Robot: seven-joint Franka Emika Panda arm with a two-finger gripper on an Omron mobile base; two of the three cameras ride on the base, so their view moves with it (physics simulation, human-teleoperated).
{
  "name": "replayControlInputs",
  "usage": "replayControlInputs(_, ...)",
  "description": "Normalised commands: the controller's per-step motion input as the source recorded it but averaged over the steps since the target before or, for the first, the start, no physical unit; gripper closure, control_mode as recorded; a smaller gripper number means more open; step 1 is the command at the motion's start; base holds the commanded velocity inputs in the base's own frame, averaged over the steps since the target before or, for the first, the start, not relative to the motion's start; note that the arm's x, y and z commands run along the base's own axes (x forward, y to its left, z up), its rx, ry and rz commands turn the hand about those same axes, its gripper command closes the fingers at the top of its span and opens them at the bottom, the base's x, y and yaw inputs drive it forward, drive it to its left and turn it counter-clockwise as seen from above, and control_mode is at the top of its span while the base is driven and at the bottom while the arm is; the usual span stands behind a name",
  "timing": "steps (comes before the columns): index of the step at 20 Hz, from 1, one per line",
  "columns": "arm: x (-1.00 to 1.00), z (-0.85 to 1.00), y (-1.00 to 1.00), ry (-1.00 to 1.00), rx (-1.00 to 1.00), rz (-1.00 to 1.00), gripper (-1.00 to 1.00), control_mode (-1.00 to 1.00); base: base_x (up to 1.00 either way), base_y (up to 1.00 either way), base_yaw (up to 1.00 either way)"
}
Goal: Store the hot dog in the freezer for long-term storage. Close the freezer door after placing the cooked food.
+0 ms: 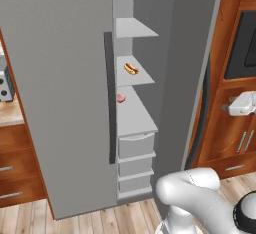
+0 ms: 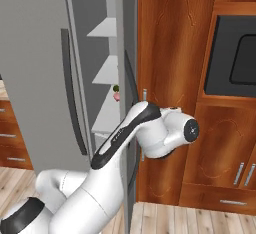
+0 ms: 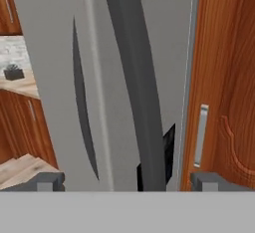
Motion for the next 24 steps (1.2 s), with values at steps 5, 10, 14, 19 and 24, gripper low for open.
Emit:
replayControlInputs(5, 0.23, -0.01, 0.02, -0.04, 0.0, 0.11, -1.0, -1.0, 0.0, 0.0, 0.0)
replayControlInputs(10, 0.36, -0.12, 0.09, 0.0, 0.0, 0.13, -1.0, -1.0, 0.0, 0.0, 0.0)
replayControlInputs(14, 0.35, -0.17, 0.04, 0.0, 0.0, 0.11, -1.0, -1.0, 0.0, 0.0, 0.0)
replayControlInputs(19, 0.31, -0.17, 0.08, 0.0, 0.0, 0.12, -1.0, -1.0, 0.0, 0.0, 0.0)
replayControlInputs(24, 0.25, -0.14, 0.14, 0.0, 0.0, 0.13, -1.0, -1.0, 0.0, 0.0, 0.0)
